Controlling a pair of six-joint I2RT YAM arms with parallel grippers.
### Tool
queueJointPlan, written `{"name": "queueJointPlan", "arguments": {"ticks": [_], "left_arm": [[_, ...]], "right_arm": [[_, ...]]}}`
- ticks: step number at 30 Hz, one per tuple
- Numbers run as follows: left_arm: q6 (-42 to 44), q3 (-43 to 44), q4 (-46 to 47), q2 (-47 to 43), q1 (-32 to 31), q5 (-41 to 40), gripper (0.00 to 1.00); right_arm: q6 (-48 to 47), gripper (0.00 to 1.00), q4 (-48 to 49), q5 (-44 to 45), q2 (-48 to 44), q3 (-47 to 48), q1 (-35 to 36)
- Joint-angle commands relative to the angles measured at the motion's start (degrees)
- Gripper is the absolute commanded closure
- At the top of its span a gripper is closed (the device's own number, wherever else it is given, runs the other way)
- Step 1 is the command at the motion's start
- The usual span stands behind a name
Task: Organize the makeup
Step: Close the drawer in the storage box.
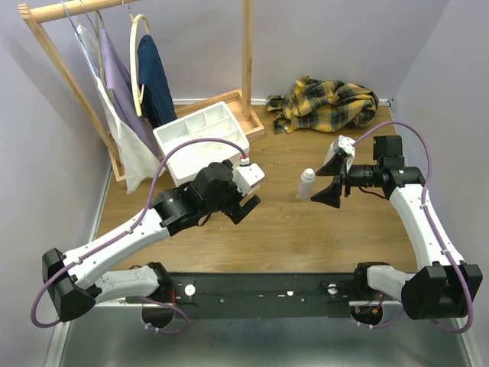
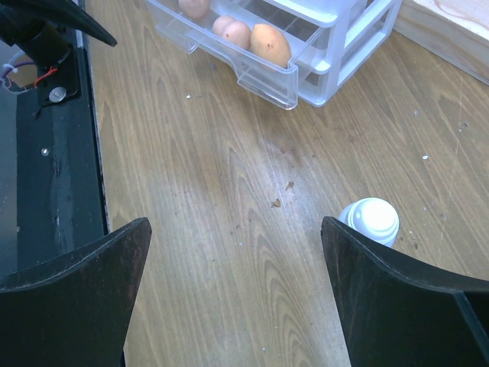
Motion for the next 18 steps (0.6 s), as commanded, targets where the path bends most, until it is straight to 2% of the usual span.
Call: {"name": "queueJointPlan", "arguments": {"ticks": [1,18], "left_arm": [[0.70,-0.60,0.99,0.40,0.24,5.33,0.02],[0.70,0.10,-0.33,4.53,0.15,11.49,0.06]], "right_arm": [[-0.81,0.00,-0.62,0.56,0.03,-1.09,-0.29],[-0.90,0.00,-0.62,0.65,-0.06,-1.09,-0.29]]}}
